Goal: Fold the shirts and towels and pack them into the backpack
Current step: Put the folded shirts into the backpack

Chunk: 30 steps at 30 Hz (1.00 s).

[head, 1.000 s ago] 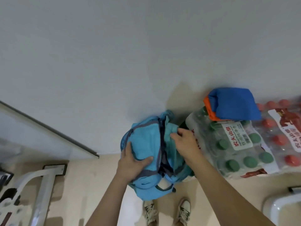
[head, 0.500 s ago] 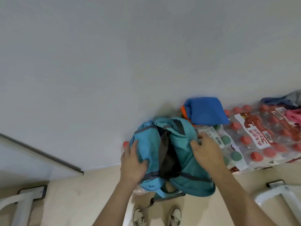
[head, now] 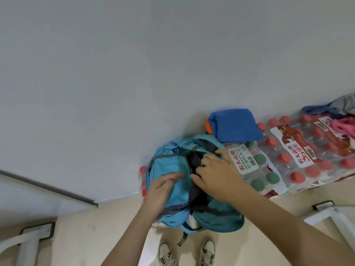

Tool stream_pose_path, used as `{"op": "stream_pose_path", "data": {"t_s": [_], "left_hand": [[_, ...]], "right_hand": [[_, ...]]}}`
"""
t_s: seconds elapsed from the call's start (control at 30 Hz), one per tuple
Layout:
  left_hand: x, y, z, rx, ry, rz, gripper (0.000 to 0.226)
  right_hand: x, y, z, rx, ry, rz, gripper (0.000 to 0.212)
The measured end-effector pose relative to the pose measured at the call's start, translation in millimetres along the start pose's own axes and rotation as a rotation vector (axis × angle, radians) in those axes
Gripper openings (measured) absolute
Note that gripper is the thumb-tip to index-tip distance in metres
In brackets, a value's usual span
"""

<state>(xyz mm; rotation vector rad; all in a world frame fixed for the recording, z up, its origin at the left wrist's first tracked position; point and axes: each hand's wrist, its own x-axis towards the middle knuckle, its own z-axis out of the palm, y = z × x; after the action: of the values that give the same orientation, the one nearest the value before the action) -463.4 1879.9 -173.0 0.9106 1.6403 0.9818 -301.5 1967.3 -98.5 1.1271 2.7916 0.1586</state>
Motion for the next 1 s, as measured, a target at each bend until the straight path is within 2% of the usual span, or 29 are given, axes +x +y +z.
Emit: {"op": "stream_pose_path", "data": {"t_s": [0.03,0.07,0.1,0.13,0.17,0.2,0.27,0.37,0.4,0.47,0.53,0.63,0.67,0.7,0.77,0.8,0.87,0.93,1.0], "left_hand": [[3,-11,-6,0.066,0.138,-0.001,0.023],[6,-20,-11,0.196,0.206,-0.035,0.040],[9,-28,-11,0.274,0.228,-0.092,0.071],[11,-30,-7,0.247,0.191,-0.155,0.096],[13,-30,1,0.216,0.142,-0.209,0.109],[15,-26,10,0.230,0.111,-0.217,0.113],[19,-26,21,0.303,0.150,-0.183,0.100],[10,-21,-4,0.308,0.337,-0.108,0.081],[4,-23,-20,0.289,0.410,-0.110,0.078],[-8,-31,-50,0.240,0.500,-0.147,0.074],[-15,-34,-64,0.243,0.391,-0.218,0.074],[-11,-36,-56,0.428,0.008,-0.329,0.101],[-11,-36,-50,0.518,-0.040,-0.357,0.111],[-11,-34,-44,0.578,0.022,-0.345,0.111],[-16,-32,-35,0.735,0.271,-0.113,0.082],[-20,-30,-30,0.846,0.296,0.051,0.067],[-25,-32,-17,1.037,0.050,0.169,0.055],[-23,-34,-12,1.026,-0.148,0.035,0.052],[-16,-19,-14,0.913,-0.114,0.018,0.047]], "right_hand": [[-1,7,-3,-0.023,-0.018,-0.009,0.053],[-2,10,-7,-0.043,-0.056,-0.020,0.054],[-2,11,-11,-0.054,-0.097,-0.036,0.056],[-2,10,-16,-0.063,-0.140,-0.058,0.058],[-2,8,-18,-0.069,-0.198,-0.070,0.061],[-1,8,-19,-0.081,-0.225,-0.062,0.063],[-1,14,-15,-0.106,-0.233,-0.076,0.058],[-6,26,-6,-0.136,-0.177,-0.149,0.015],[-7,33,-1,-0.115,-0.143,-0.165,0.014],[-9,47,11,-0.019,-0.058,-0.212,0.025],[-11,55,17,0.065,0.045,-0.253,0.030],[-16,56,19,0.158,0.181,-0.240,0.035],[-18,55,21,0.163,0.221,-0.215,0.035],[-21,54,22,0.146,0.247,-0.186,0.034],[-28,51,27,0.104,0.245,-0.118,0.031],[-30,50,29,0.092,0.223,-0.084,0.032],[-33,49,30,0.093,0.166,-0.048,0.036],[-38,47,24,0.173,0.152,-0.038,0.039],[-44,49,14,0.307,0.239,0.014,0.040]]}}
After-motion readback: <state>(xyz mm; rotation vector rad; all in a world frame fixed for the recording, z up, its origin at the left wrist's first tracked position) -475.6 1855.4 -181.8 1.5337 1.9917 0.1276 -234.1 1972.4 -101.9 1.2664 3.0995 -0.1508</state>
